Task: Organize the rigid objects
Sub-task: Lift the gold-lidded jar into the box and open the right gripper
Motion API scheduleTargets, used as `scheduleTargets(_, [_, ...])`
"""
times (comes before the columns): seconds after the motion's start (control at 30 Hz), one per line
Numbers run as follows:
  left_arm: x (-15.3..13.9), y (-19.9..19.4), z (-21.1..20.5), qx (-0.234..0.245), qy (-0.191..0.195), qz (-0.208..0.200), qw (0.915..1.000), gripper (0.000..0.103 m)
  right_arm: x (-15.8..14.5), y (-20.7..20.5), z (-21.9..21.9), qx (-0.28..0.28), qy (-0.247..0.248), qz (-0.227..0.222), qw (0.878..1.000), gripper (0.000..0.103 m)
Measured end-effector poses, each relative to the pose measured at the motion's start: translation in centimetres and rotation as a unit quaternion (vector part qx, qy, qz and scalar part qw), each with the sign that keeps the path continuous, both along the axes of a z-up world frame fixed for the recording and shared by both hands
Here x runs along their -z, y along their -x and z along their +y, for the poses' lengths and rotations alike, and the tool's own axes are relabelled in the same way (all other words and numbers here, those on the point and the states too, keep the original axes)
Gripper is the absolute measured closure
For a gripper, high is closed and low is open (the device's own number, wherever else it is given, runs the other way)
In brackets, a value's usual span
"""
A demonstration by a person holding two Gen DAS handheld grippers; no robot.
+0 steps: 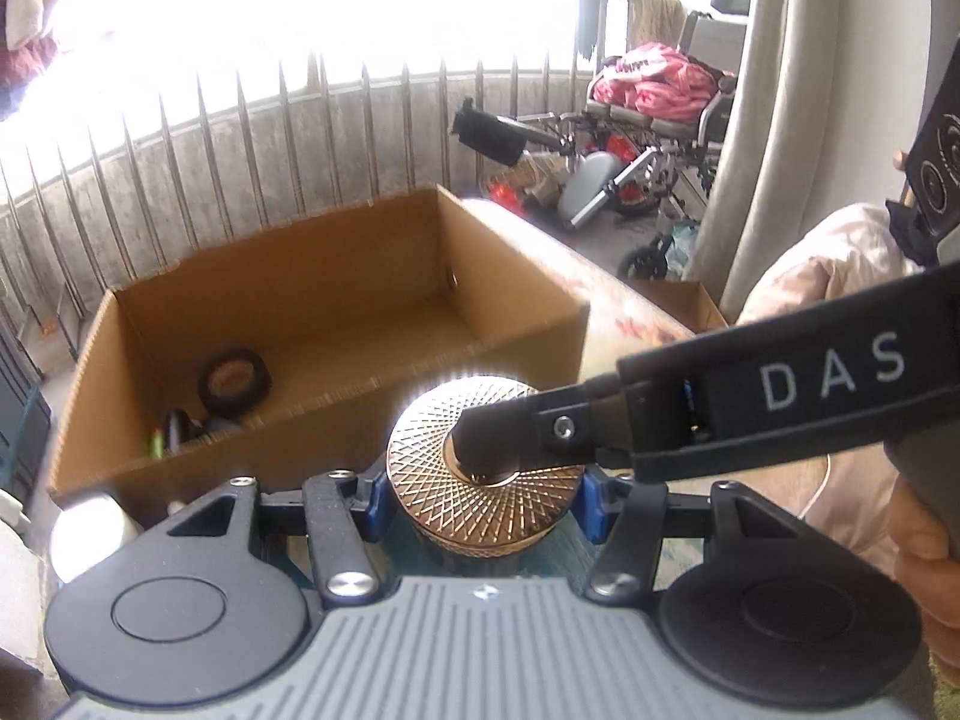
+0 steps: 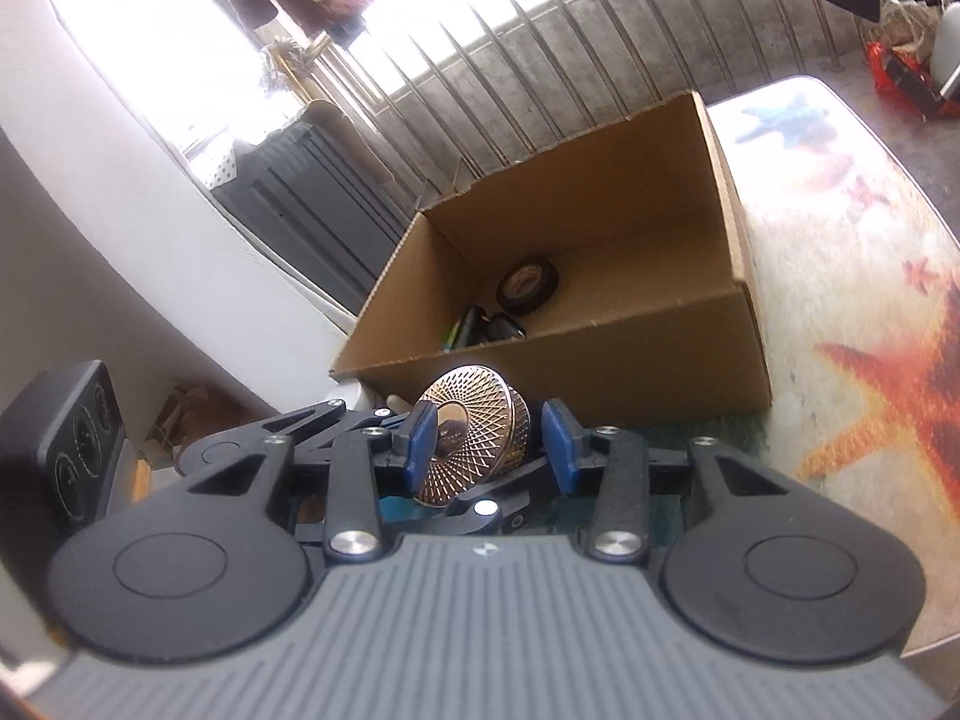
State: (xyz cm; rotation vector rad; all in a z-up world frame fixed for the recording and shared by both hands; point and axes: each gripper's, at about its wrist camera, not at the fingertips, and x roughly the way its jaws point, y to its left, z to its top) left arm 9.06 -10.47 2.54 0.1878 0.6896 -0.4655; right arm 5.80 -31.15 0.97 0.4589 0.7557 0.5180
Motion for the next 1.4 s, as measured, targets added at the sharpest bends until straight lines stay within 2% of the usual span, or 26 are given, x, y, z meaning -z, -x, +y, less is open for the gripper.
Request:
scheduleTargets(0.17, [-3.1, -1.6, 0.1, -0.018, 0.003, -0.020, 0.9996, 0.046, -3.4, -1.9, 0.4, -0.022, 0.009, -0.031, 0.999, 0.064])
scheduleTargets(0.4, [-6.2, -6.3, 0.3, -0.052, 0.016, -0.012, 0.9985, 0.046, -7.0, -7.2, 0.6, -0.052, 0.017, -0.043, 0.998, 0.064])
scheduleTargets(0.57, [-6.0, -12.2, 0.9, -0.072, 0.034, 0.039, 0.9961, 0.046, -7.7, -14.0, 1.2, -0.073, 0.029, -0.011, 0.997, 0.063])
scheduleTargets(0.73, [-3.3, -18.1, 2.0, -0.100, 0.047, 0.119, 0.9868, 0.046, -5.5, -20.6, 2.6, -0.088, 0.039, 0.043, 0.994, 0.063])
scheduleTargets(0.97, [1.4, -24.0, 2.2, -0.135, 0.034, 0.196, 0.9707, 0.046, -0.3, -27.3, 3.6, -0.099, 0.041, 0.117, 0.987, 0.062])
scheduleTargets(1.2, [4.8, -27.8, 2.6, -0.162, 0.019, 0.248, 0.9548, 0.046, 4.3, -31.8, 4.8, -0.112, 0.040, 0.172, 0.978, 0.061])
scheduleTargets(1.4, [7.6, -29.3, 2.8, -0.179, 0.021, 0.285, 0.9414, 0.045, 6.9, -33.8, 6.0, -0.118, 0.069, 0.198, 0.971, 0.061])
